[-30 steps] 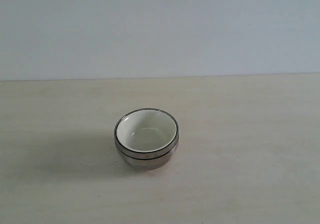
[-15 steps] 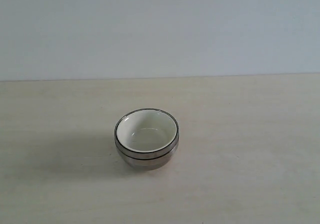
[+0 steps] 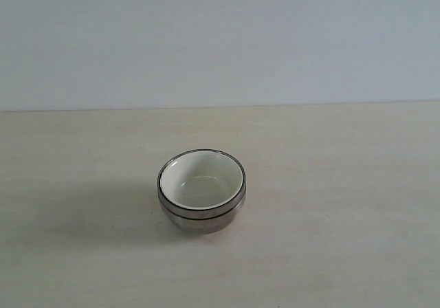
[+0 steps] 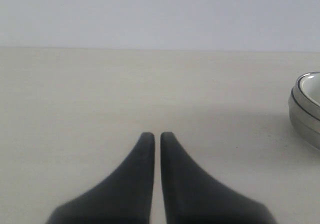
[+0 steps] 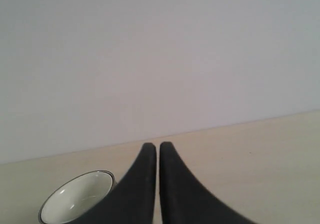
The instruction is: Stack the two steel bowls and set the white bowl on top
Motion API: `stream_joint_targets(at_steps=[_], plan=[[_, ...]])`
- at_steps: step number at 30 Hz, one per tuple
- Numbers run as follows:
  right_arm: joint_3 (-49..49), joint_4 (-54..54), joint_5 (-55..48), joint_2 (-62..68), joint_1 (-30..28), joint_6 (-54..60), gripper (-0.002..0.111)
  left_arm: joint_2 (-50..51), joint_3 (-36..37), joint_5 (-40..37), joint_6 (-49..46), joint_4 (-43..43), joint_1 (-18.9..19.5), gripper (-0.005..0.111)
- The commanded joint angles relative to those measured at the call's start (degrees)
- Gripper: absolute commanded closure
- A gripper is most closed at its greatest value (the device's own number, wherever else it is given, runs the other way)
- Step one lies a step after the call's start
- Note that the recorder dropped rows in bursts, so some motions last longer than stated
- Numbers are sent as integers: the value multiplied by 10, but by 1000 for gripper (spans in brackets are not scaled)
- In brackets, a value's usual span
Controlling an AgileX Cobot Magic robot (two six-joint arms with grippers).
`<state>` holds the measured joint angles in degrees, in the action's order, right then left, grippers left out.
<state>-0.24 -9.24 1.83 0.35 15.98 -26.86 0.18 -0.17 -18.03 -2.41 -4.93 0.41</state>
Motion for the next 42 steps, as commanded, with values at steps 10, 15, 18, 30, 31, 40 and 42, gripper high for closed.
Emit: stream_joint_targets(at_steps=[10, 15, 18, 30, 31, 40, 42], plan=[[2, 3, 0, -3, 27, -1, 108, -2, 2, 5, 3, 0, -3, 103], [2, 112, 3, -3, -58, -1, 108, -2, 2, 5, 3, 0, -3, 103], [2, 112, 3, -3, -152, -1, 108, -2, 2, 5, 3, 0, -3, 103], [2, 112, -55, -3, -183, -1, 108, -2, 2, 5, 3, 0, -3, 103], [2, 112, -84, -3, -183, -1, 108, -2, 2, 5, 3, 0, -3, 103], [2, 111, -215, -3, -183, 0, 108, -2, 2, 5, 3, 0, -3, 103], [2, 111, -215, -3, -183, 0, 108, -2, 2, 5, 3, 0, -3, 103]])
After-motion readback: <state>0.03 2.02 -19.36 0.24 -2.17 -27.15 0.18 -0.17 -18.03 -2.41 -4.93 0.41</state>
